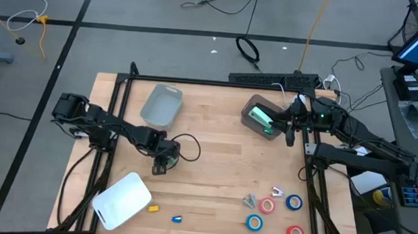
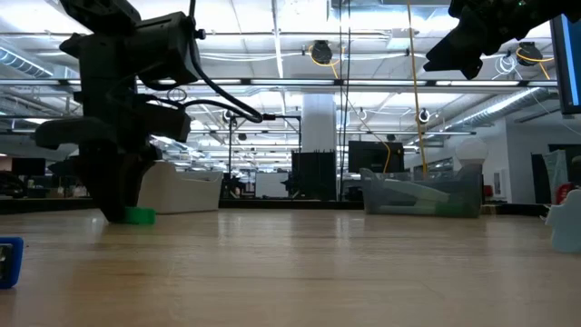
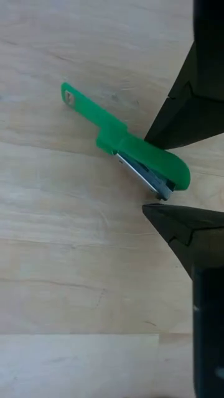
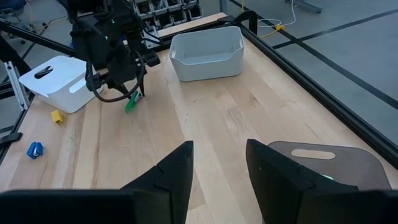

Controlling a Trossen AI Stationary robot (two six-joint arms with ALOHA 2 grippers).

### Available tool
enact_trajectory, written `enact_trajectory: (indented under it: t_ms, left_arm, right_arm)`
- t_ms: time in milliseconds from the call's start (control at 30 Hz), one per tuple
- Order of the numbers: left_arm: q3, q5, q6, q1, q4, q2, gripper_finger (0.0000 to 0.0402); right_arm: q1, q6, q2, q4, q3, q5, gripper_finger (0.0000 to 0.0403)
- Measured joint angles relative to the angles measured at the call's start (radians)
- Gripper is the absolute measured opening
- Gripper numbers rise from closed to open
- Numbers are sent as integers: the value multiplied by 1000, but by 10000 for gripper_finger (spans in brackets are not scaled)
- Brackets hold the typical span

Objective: Pick and place Stapler, Stapler remover, tape
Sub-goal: Put the dark green stapler into the black bin

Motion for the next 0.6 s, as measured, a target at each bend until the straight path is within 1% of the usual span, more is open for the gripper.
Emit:
enact_trajectory:
  t_ms: [133,333,433,600]
  left_arm:
    - [-1,6,-14,0,-3,1,148]
    - [-2,8,-28,0,-7,2,95]
    - [-2,10,-48,0,-6,2,76]
    - [16,16,-84,0,-17,4,65]
  right_arm:
    - [0,0,0,0,0,0,141]
    - [0,0,0,0,0,0,141]
    - [0,0,0,0,0,0,141]
    - [0,0,0,0,0,0,141]
